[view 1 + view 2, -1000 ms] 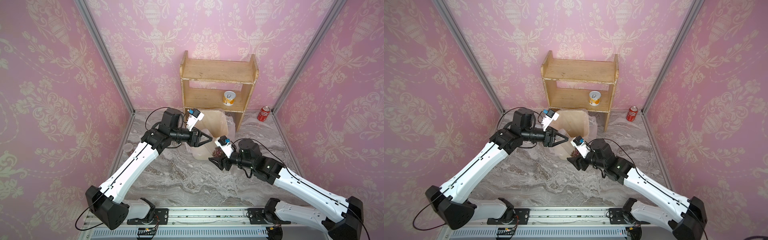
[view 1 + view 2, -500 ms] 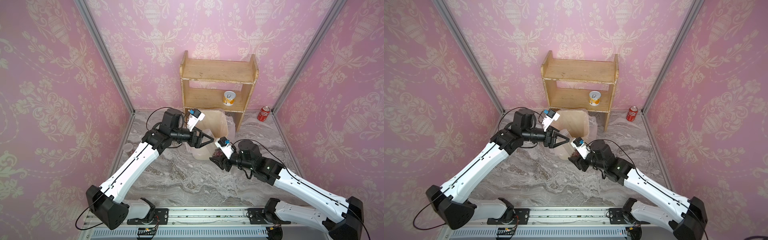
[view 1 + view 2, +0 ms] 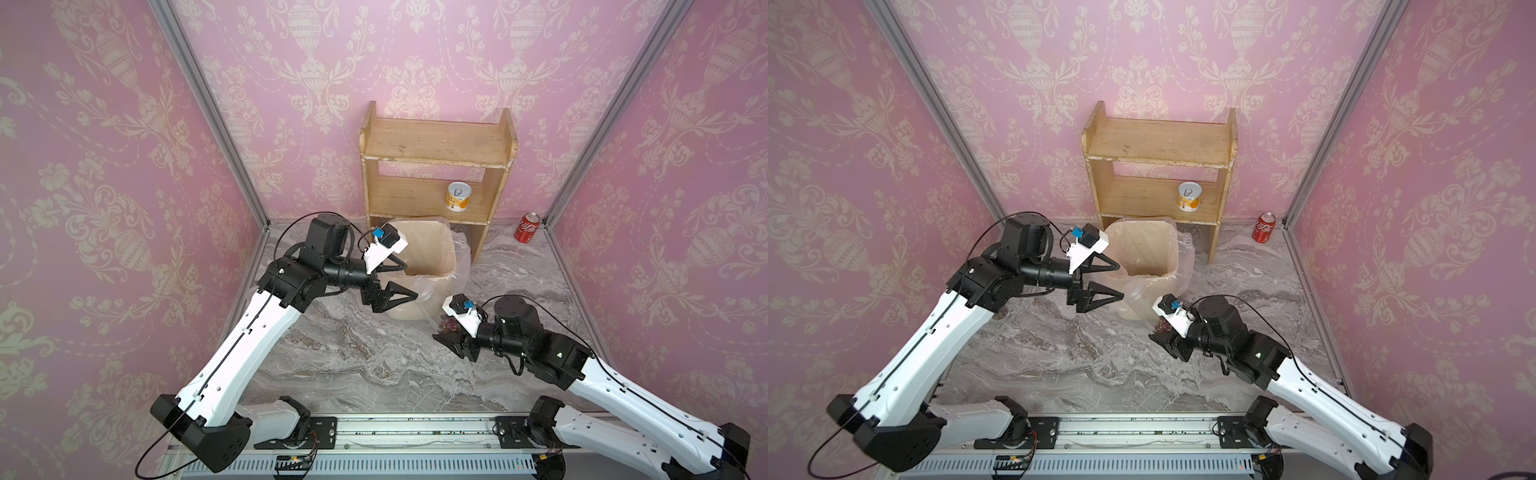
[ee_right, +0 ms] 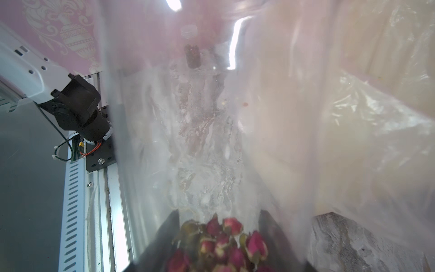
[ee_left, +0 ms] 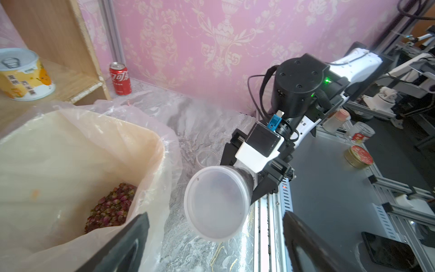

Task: Empty the moldy dried flower tea in the jars
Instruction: Pick up the jar from the center of the board, then unscrew the lid from the jar.

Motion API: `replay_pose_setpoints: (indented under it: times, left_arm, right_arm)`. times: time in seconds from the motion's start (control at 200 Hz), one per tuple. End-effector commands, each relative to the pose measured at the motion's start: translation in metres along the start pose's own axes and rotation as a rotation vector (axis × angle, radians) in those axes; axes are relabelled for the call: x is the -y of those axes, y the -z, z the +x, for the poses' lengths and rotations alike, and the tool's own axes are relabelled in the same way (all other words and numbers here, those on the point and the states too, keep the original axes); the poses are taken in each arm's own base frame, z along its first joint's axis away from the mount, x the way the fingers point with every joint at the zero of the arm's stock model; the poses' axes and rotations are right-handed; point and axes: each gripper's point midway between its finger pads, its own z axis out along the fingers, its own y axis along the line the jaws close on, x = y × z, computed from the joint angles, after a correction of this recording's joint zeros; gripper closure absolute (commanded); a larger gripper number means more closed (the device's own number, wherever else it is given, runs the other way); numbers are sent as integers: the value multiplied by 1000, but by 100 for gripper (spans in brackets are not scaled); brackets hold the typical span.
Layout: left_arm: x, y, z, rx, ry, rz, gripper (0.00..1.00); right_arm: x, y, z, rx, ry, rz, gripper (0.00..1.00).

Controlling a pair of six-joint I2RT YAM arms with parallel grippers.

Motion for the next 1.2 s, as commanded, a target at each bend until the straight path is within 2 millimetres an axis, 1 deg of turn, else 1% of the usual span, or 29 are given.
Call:
replay_pose_setpoints:
  times: [0.0, 0.08, 0.18, 0.36, 0.475, 0.64, 0.841, 0.901, 1.016, 1.146, 1.196]
  left_arm:
    - [14, -5, 12, -26, 23, 134, 11]
    - [11, -9, 14, -22, 45, 136, 9]
    - [8, -15, 16, -29, 66, 144, 8]
    - [1, -25, 33, -96, 110, 136, 8]
    - [2, -30, 38, -123, 133, 148, 14]
    - [2, -33, 39, -130, 132, 148, 17]
    - [2, -35, 37, -125, 132, 145, 30]
    - [3, -36, 37, -126, 135, 148, 31]
    - [6, -37, 39, -135, 139, 153, 29]
    - [4, -39, 45, -155, 144, 139, 30]
    - [5, -40, 47, -165, 145, 140, 33]
  right_arm:
    - [-4, 2, 4, 15, 59, -18, 62]
    - [-2, -1, 10, -8, 71, -7, 63]
    - [-1, -4, 12, -22, 79, -10, 63]
    - [1, -6, 10, -2, 92, 3, 64]
    - [3, -6, 10, -3, 99, 12, 65]
    - [5, -8, 11, -13, 100, 19, 65]
    - [6, -10, 13, -23, 101, 21, 65]
    - [6, -10, 13, -26, 99, 19, 65]
    - [5, -10, 11, -22, 101, 17, 65]
    - [6, -10, 10, -21, 102, 19, 65]
    - [5, -10, 10, -21, 102, 18, 65]
